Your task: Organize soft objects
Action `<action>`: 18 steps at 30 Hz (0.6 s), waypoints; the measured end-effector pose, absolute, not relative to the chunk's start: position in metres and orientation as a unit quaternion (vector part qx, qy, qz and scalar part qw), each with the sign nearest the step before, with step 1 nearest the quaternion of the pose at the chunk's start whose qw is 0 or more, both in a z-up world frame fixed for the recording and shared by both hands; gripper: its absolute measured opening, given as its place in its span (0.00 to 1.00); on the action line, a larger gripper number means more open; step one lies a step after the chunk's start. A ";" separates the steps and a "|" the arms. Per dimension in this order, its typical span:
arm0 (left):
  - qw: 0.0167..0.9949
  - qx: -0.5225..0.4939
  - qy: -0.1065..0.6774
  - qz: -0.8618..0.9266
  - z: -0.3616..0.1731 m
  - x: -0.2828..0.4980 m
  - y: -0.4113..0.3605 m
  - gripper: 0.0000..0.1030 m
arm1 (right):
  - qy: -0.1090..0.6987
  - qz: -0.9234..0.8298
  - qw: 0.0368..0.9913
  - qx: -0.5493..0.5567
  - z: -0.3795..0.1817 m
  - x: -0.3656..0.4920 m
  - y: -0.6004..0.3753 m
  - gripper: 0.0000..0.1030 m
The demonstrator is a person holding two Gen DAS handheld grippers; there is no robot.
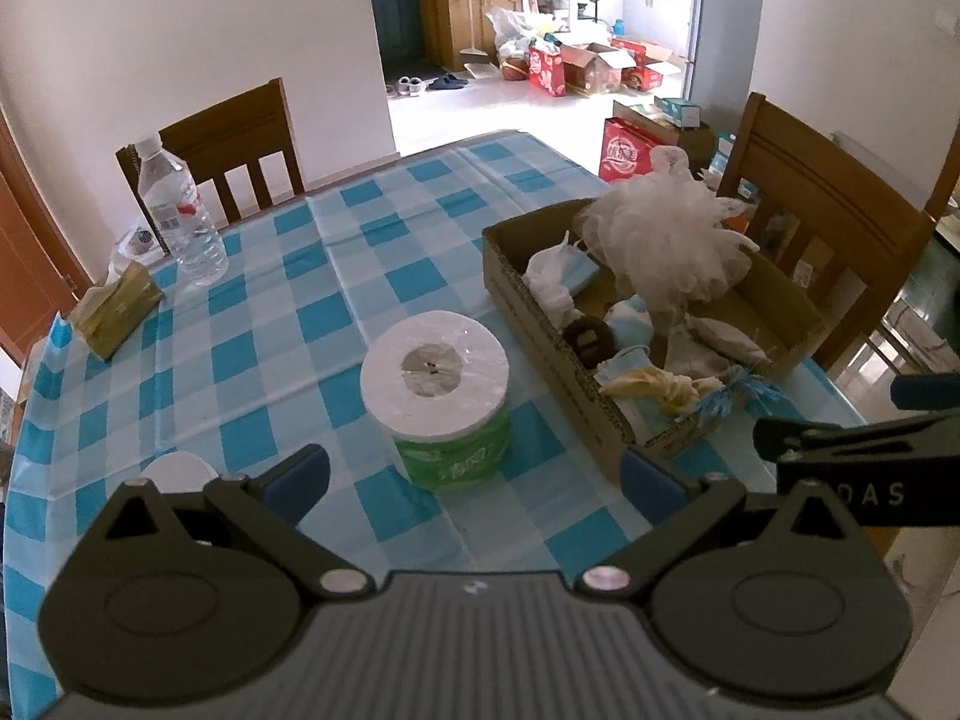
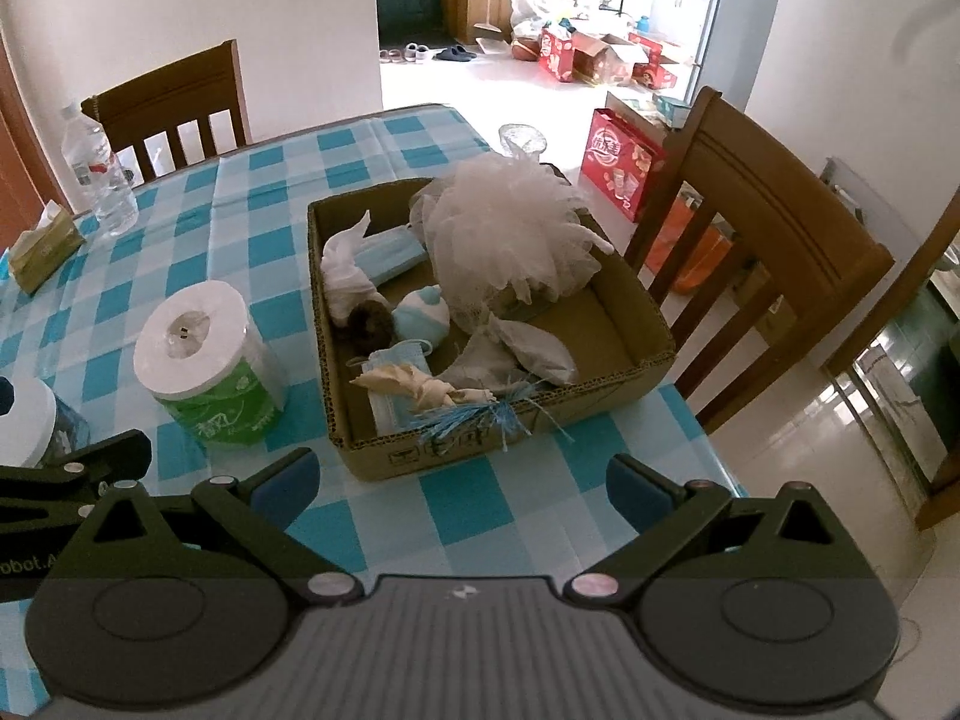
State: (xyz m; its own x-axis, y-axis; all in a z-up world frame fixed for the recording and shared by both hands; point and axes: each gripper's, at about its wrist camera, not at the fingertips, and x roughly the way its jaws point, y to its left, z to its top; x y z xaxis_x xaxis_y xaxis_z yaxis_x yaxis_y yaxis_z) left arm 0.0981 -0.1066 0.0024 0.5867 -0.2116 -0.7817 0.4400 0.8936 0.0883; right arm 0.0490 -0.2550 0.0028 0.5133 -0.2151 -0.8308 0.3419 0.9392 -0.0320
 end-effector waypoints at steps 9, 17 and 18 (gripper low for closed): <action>0.878 0.139 0.417 -0.190 0.003 0.101 -0.113 0.99 | 0.466 -0.166 0.866 0.071 0.004 0.049 -0.258 1.00; 0.877 0.141 0.418 -0.191 0.003 0.102 -0.115 0.99 | 0.467 -0.166 0.866 0.071 0.003 0.049 -0.260 1.00; 0.877 0.141 0.418 -0.191 0.002 0.102 -0.115 0.99 | 0.468 -0.166 0.865 0.071 0.003 0.049 -0.260 1.00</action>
